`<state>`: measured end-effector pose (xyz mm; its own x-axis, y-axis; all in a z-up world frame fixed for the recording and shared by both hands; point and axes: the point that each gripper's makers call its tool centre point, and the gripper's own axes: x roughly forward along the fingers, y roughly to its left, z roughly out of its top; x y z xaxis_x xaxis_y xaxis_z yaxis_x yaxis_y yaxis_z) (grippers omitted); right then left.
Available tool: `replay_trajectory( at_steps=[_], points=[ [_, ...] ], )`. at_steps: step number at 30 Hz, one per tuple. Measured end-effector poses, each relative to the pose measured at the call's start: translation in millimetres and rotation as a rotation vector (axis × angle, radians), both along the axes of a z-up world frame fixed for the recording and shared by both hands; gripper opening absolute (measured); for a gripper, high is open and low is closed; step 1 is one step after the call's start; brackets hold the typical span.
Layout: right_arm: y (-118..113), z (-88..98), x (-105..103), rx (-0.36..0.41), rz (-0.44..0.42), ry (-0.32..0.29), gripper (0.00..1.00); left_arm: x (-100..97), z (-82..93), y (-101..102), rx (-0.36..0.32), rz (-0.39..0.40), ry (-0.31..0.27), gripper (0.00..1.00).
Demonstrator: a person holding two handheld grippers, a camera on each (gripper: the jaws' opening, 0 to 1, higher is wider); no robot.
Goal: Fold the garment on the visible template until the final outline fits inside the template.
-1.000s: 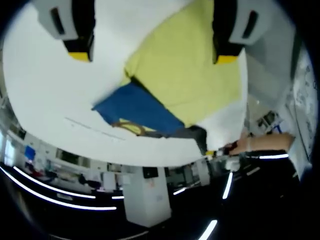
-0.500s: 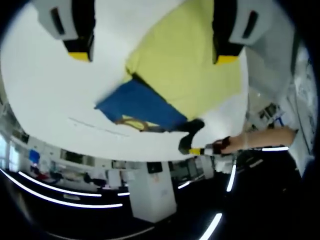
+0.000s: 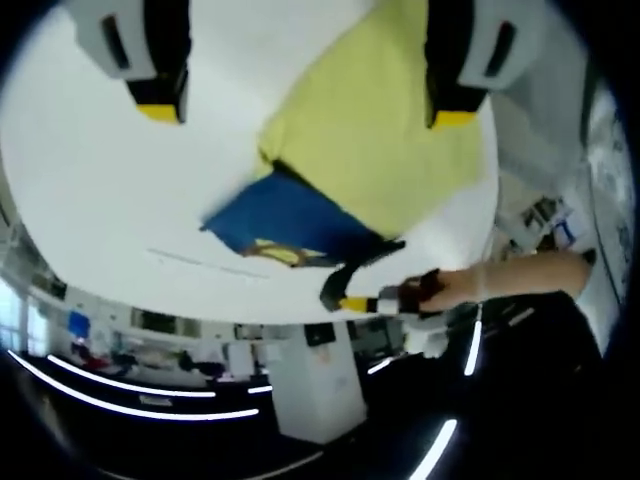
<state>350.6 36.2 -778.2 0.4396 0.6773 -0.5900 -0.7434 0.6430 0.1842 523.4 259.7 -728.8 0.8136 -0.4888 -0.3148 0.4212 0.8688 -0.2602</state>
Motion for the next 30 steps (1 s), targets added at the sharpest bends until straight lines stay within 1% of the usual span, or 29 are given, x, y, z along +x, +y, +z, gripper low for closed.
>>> replay_trajectory(
  at_steps=[2, 3, 4, 7, 8, 10, 15, 16, 18, 20, 25, 26, 28, 30],
  points=[
    [-6, -2.9, 2, -0.008, -0.008, 0.004, 0.99, 0.0, -5.2, -20, -0.002, -0.025, 0.009, 0.0],
    [-8, -3.5, 2, -0.008, -0.012, 0.006, 0.97, -0.3, -7.9, -27, -0.013, -0.032, 0.015, 0.0],
    [-11, -4.1, 2, -0.005, -0.016, 0.008, 0.95, -2.1, -10.5, -39, -0.028, -0.052, 0.027, 0.0],
    [-15, -3.4, 2, 0.017, -0.04, 0.01, 0.97, -1.0, -17.6, -58, -0.021, -0.086, 0.035, 0.0],
    [-16, -3.3, 0, 0.022, -0.047, 0.016, 0.96, -0.2, -18.6, -66, -0.016, -0.095, 0.032, 0.0],
    [-18, -3.9, -2, 0.021, -0.053, 0.016, 0.97, -0.3, -20.3, -83, -0.031, -0.116, 0.041, 0.0],
    [-29, -7.4, -2, 0.018, -0.075, 0.022, 0.97, -3.6, -30.3, -112, -0.027, -0.181, 0.054, 0.0],
    [-31, -7.7, -2, 0.016, -0.081, 0.023, 0.96, -5.5, -31.2, -115, -0.021, -0.184, 0.052, 0.0],
    [-34, -7.4, -3, 0.017, -0.094, 0.022, 0.96, -13.5, -35.4, -123, -0.023, -0.208, 0.068, 0.0],
    [-36, -7.9, -4, 0.02, -0.104, 0.026, 0.96, -22.3, -40.8, -131, -0.013, -0.246, 0.076, 0.0],
    [-37, -9.8, -7, 0.021, -0.118, 0.034, 0.96, -43.1, -58.6, -145, 0.023, -0.321, 0.108, 0.0],
    [-37, -9.9, -7, 0.023, -0.122, 0.036, 0.96, -45.7, -64.4, -146, 0.036, -0.324, 0.113, 0.0],
    [-37, -10.5, -7, 0.024, -0.122, 0.038, 0.96, -47.4, -70.7, -146, 0.012, -0.321, 0.141, 0.0],
    [-36, -10.6, -7, 0.024, -0.121, 0.041, 0.96, -48.0, -76.2, -144, 0.014, -0.318, 0.148, 0.0]
  ],
)
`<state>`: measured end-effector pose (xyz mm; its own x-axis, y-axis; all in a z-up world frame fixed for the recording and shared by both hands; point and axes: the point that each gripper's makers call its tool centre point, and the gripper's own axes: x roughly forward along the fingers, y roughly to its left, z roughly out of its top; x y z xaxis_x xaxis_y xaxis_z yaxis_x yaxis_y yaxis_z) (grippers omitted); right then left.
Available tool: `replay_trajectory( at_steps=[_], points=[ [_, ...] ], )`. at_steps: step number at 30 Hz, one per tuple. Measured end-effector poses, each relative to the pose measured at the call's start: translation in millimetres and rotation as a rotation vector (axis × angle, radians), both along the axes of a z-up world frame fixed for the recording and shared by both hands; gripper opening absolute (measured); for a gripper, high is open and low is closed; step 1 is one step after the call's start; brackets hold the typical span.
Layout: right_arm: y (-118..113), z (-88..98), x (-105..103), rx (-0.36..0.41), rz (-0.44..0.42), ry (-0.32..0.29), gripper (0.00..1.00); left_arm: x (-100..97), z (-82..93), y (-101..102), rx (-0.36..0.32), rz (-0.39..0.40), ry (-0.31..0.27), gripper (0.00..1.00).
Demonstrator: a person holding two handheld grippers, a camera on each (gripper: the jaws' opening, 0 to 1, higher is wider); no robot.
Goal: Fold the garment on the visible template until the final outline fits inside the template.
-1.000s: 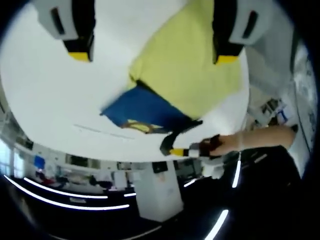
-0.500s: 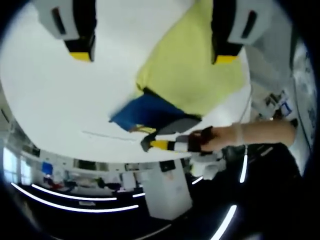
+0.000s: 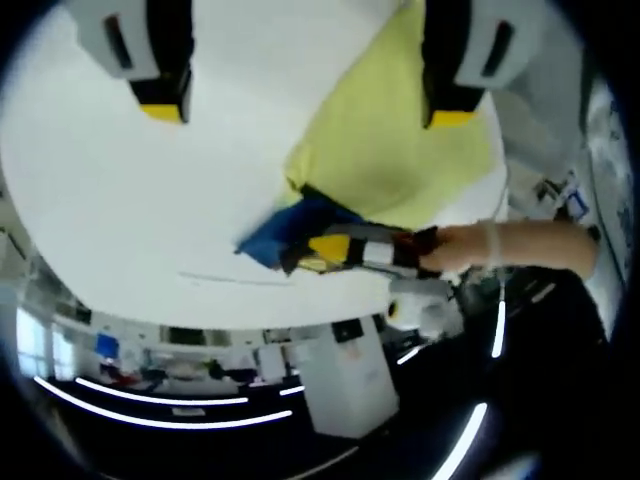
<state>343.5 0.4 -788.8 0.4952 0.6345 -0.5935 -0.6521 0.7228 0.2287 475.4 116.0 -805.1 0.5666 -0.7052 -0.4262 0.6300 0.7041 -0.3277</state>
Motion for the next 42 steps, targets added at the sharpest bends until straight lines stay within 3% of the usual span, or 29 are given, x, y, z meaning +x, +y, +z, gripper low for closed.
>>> replay_trajectory(
  at_steps=[5, 10, 12, 14, 18, 20, 31, 36, 42],
  points=[
    [3, -2.0, 0, 0.001, 0.005, 0.006, 0.96, -1.7, 1.4, 3, -0.006, 0.005, 0.005, 0.0],
    [4, -0.8, 2, 0.004, 0.006, 0.001, 0.97, -8.7, 6.7, -1, -0.021, -0.049, -0.019, 0.03],
    [4, -0.2, 3, 0.007, 0.005, -0.001, 0.97, -7.1, 8.3, 4, -0.013, -0.033, -0.039, 0.18],
    [4, -0.3, 5, 0.007, 0.005, -0.002, 0.98, -6.6, 10.7, 7, -0.017, -0.02, -0.053, 0.4],
    [8, -1.0, 4, 0.009, 0.009, 0.0, 0.98, -4.6, 18.7, 15, -0.016, -0.016, -0.098, 0.68],
    [9, -1.2, 5, 0.008, 0.014, -0.001, 0.98, -5.9, 23.2, 19, -0.028, -0.011, -0.101, 0.77],
    [16, 5.2, 15, 0.016, 0.016, -0.026, 0.99, -10.5, 28.5, 44, -0.008, -0.006, -0.11, 0.82],
    [19, 10.9, 19, 0.027, 0.004, -0.046, 0.98, -15.0, 36.7, 67, -0.014, 0.023, -0.109, 0.8],
    [22, 11.8, 25, 0.037, -0.019, -0.059, 0.97, -25.9, 45.1, 108, 0.005, 0.07, -0.126, 0.79]
  ],
)
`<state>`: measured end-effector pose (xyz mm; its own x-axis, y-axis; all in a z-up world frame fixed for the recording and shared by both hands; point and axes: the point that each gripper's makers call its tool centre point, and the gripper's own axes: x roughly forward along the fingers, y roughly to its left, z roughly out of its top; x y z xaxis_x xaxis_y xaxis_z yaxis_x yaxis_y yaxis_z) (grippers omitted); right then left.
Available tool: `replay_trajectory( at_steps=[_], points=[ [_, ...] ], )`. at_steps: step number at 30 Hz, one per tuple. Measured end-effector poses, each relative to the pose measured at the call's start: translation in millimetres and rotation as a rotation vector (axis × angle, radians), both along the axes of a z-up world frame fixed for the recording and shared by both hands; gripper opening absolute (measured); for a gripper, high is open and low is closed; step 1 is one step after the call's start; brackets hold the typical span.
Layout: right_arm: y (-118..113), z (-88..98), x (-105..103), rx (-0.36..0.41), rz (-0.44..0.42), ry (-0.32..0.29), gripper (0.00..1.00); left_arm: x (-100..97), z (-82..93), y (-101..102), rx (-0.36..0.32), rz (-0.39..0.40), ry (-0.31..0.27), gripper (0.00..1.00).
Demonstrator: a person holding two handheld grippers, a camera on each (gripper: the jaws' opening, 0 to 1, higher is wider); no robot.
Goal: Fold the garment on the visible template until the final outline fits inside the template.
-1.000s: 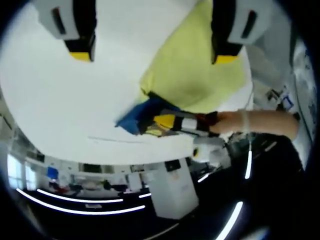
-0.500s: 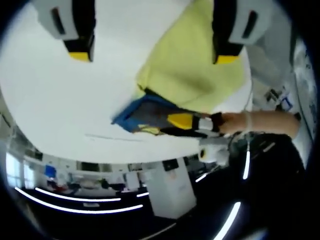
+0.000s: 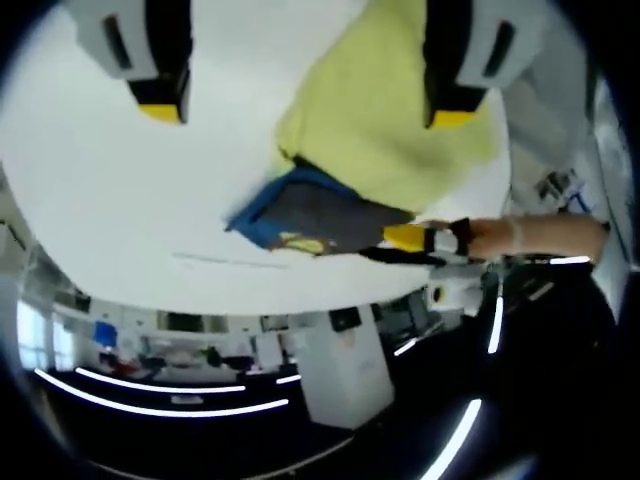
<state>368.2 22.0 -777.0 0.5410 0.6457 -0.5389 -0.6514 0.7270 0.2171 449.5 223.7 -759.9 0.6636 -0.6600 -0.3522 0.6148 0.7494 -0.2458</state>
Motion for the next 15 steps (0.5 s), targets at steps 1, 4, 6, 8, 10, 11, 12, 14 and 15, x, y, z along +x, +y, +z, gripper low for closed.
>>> replay_trajectory(
  at_steps=[1, 4, 6, 8, 10, 11, 12, 14, 15],
  points=[
    [2, 2.2, 1, 0.014, -0.004, -0.002, 0.97, -2.7, 1.3, 10, 0.008, 0.011, -0.004, 0.79],
    [6, 6.4, 1, 0.012, 0.005, -0.013, 0.97, -11.3, 2.0, 30, 0.018, 0.038, -0.003, 0.79],
    [6, 6.3, 2, 0.01, 0.009, -0.012, 0.97, -15.8, 2.2, 42, 0.021, 0.06, -0.005, 0.78],
    [9, 9.3, 1, 0.016, 0.011, -0.015, 0.97, -21.8, 1.8, 55, 0.024, 0.077, -0.004, 0.78],
    [10, 12.5, 2, 0.035, 0.005, -0.014, 0.97, -30.0, 1.1, 67, 0.027, 0.092, 0.005, 0.78],
    [11, 14.2, 3, 0.042, 0.005, -0.014, 0.97, -34.1, 1.4, 71, 0.032, 0.096, 0.003, 0.78],
    [11, 15.2, 2, 0.044, 0.006, -0.015, 0.97, -40.1, 2.2, 76, 0.039, 0.103, 0.002, 0.78],
    [12, 18.6, 2, 0.045, 0.008, -0.02, 0.97, -48.7, 5.1, 83, 0.023, 0.107, 0.006, 0.78],
    [12, 19.0, 1, 0.042, 0.009, -0.021, 0.97, -53.7, 7.0, 87, 0.005, 0.116, 0.012, 0.78]
  ],
)
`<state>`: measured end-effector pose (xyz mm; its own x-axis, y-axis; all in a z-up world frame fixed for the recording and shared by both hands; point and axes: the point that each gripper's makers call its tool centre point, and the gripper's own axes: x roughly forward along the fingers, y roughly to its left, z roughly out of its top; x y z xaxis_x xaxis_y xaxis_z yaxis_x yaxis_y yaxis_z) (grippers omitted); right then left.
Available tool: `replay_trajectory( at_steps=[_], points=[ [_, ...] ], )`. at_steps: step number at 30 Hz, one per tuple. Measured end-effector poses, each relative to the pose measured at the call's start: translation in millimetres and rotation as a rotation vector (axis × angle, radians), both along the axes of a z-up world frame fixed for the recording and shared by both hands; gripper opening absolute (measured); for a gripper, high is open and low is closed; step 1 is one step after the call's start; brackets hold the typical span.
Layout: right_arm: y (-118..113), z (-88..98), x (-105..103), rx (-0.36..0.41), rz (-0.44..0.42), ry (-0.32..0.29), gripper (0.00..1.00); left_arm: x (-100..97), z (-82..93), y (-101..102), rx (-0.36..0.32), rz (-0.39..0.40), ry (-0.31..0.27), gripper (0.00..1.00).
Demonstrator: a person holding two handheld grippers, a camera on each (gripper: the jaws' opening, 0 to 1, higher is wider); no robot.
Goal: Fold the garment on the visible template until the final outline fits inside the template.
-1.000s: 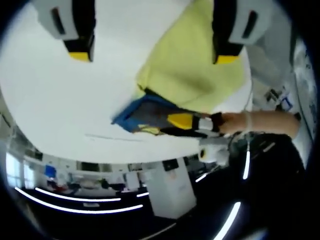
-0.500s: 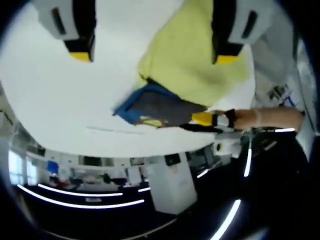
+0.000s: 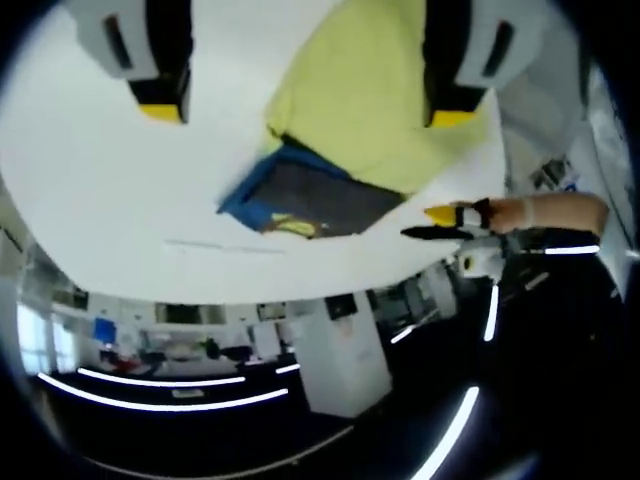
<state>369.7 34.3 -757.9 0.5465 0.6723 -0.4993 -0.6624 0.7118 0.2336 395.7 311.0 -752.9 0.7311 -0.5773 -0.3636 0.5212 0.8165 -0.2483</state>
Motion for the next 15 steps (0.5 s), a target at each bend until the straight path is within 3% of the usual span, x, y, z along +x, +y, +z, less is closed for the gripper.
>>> replay_trajectory(
  at_steps=[3, 6, 15],
  points=[
    [0, 0.6, -2, -0.007, 0.005, -0.004, 0.97, -12.2, -1.4, 15, 0.041, 0.013, -0.005, 0.78],
    [0, 1.9, -4, -0.01, 0.01, -0.003, 0.97, -22.5, 0.6, 28, 0.03, 0.035, 0.002, 0.78],
    [-3, 5.2, -16, -0.017, 0.014, -0.006, 0.97, -55.3, -4.8, 39, 0.083, 0.002, 0.031, 0.77]
  ],
)
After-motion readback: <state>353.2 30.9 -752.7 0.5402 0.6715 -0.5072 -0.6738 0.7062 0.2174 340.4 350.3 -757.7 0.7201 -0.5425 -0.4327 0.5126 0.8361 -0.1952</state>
